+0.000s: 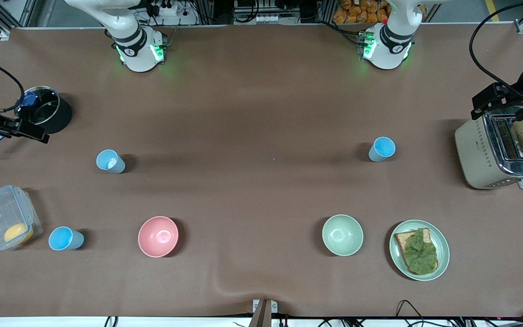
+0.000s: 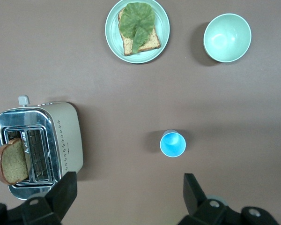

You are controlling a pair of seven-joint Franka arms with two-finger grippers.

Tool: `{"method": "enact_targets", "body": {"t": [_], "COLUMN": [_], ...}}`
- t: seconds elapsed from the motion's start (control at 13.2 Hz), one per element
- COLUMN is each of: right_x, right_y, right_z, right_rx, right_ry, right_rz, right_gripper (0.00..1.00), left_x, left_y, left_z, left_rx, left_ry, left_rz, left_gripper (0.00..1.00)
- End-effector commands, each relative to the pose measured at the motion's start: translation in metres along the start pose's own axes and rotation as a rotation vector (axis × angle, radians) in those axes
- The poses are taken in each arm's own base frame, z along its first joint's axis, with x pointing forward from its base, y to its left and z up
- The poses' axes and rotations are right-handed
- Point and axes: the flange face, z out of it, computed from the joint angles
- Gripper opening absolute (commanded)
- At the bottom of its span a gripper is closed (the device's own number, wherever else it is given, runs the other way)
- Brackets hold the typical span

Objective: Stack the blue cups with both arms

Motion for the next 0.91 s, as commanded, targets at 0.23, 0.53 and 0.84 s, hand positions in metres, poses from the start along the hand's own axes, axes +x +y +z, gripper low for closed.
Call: {"method": "enact_targets", "body": {"t": [0.23,0.53,0.84], "right_x": [-0.001,0.020,0.030], "right_y": [0.006,0.024,0.058], "right_z": [0.002,0.061,0.151], "right_rx": [-0.012,-0.017,-0.003], "right_ry": [-0.011,-0.128,-0.165], "right_rz": [-0.002,-0.087,-0.046], "right_gripper": [1.00,1.00,1.00], "left_x": [-0.005,-0.001,0.001], "left_y": [-0.002,0.000,0.003], "left_z": [-0.006,-0.008,-0.009], "left_rx": [0.000,-0.030,-0.028], "left_ry": [-0.002,0.025,0.047], "left_rz": [-0.013,-0.077,-0.147], "left_gripper": [1.00,1.00,1.00]}}
